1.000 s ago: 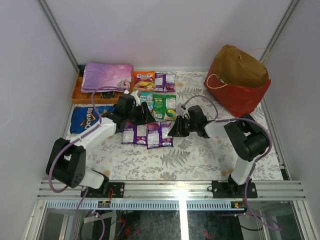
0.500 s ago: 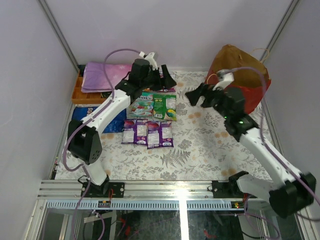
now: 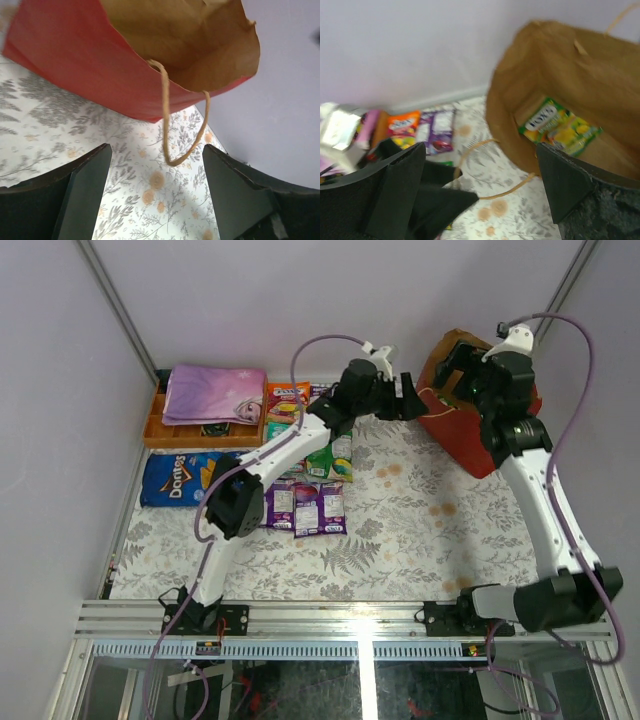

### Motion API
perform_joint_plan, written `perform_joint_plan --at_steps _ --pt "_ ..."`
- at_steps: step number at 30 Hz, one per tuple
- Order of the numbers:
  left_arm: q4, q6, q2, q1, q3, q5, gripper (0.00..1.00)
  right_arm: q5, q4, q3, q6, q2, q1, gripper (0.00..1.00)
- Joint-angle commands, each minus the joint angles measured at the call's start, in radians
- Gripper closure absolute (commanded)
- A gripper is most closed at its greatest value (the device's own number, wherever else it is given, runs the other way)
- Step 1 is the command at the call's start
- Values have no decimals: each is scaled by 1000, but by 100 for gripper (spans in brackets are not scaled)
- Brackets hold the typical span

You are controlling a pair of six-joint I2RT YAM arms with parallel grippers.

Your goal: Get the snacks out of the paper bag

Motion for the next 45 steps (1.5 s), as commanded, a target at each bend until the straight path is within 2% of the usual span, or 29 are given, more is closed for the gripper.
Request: perform_joint_plan --at_steps 1,3,5,9,10,14,21,22,24,25,26,27,30,34,36,40,41,43,45 --pt "146 -18 45 -50 40 25 26 -15 -56 56 7 128 -66 1" --pt "151 -17 68 -64 56 19 28 -38 -51 88 6 190 -79 1" --pt "124 0 85 -72 76 7 37 -56 -61 129 -10 240 -83 1" --pt "167 16 45 -73 -30 -32 83 -55 -101 213 -65 298 -83 0" --pt "193 16 26 -73 -77 -51 90 -54 -109 229 -78 304 -85 0" --pt "262 11 -19 -73 -212 -75 100 -56 -124 259 -103 297 -86 2" --pt "367 2 -112 -75 -381 -42 99 -68 -158 263 -122 316 -86 3" --pt "392 3 -133 -75 -405 -36 87 -75 -154 256 -121 314 -86 2" --pt "446 5 -185 -74 -456 -40 41 -87 -153 251 -119 314 -87 2" --pt "470 7 -209 -75 -476 -51 15 -91 -153 252 -119 313 -87 2" --pt "482 15 -229 -73 -483 -66 2 -93 -153 251 -118 311 -86 2" --pt "487 22 -244 -73 -481 -79 0 -96 -153 252 -119 309 -86 2" --pt "465 38 -238 -68 -415 -114 0 -106 -151 253 -119 300 -86 2" --pt "377 18 -122 -49 -231 -94 1 -116 -153 253 -119 290 -87 2" --pt "323 17 -57 -44 -129 -86 8 -114 -156 253 -120 283 -87 2" --pt "231 24 57 -45 36 -95 34 -113 -162 255 -129 269 -87 2" --pt "208 25 81 -45 77 -103 37 -112 -164 257 -131 267 -87 2" --pt "176 31 112 -44 110 -112 40 -110 -166 260 -133 263 -87 2" --pt "173 41 120 -44 105 -123 51 -109 -166 263 -136 260 -86 2"
